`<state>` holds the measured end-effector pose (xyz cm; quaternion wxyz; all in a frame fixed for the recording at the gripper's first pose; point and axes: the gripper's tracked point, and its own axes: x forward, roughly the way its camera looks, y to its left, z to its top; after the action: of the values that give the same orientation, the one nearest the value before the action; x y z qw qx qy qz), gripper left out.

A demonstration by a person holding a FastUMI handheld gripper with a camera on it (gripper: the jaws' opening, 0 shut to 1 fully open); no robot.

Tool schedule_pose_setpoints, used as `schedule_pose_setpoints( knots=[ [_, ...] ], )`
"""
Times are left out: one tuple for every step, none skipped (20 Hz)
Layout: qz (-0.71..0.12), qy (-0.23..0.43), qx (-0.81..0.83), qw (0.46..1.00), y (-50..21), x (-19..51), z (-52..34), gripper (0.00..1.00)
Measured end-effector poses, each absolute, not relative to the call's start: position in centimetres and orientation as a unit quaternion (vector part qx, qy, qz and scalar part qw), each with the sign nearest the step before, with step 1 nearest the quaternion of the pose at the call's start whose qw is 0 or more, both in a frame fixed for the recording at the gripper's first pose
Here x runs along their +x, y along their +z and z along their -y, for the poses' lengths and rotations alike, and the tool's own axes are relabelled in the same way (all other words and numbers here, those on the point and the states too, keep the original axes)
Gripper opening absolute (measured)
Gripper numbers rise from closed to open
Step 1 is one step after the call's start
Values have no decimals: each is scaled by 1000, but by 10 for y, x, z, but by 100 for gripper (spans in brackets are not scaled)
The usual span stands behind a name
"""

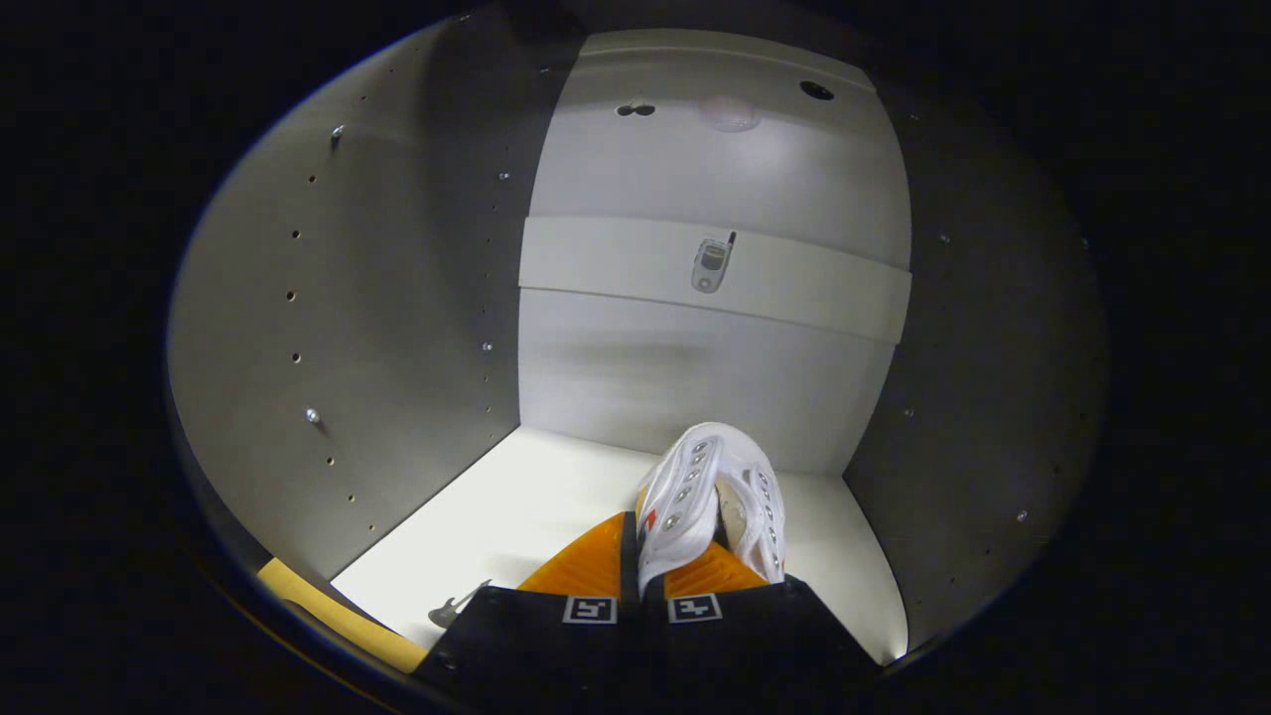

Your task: Open the shoe cabinet door, grab the shoes and put them into the shoe cabinet, then close the shoe cabinet door.

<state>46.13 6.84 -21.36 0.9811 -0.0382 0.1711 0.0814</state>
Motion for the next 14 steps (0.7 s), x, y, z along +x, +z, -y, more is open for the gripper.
schedule_pose_setpoints(
  knots=[
    [-180,85,-39,979,-220,464,-72,4],
    [-192,88,-39,977,-227,464,-75,4],
    [-204,91,-38,974,-232,465,-77,4],
    [-201,89,-40,975,-230,464,-78,4],
    [-202,87,-43,975,-232,468,-78,4],
    [-203,88,-44,974,-232,467,-78,4],
    [-201,86,-43,975,-233,469,-78,4],
    [-202,85,-40,975,-233,469,-77,4],
    [-202,86,-35,975,-233,470,-77,4],
    [-203,79,-32,975,-233,471,-73,5],
    [-202,80,-24,976,-232,474,-73,6],
    [-203,80,-20,976,-234,476,-72,8],
    [-204,84,-18,975,-235,474,-74,8],
    [-209,84,-22,974,-237,471,-75,8]
  ],
)
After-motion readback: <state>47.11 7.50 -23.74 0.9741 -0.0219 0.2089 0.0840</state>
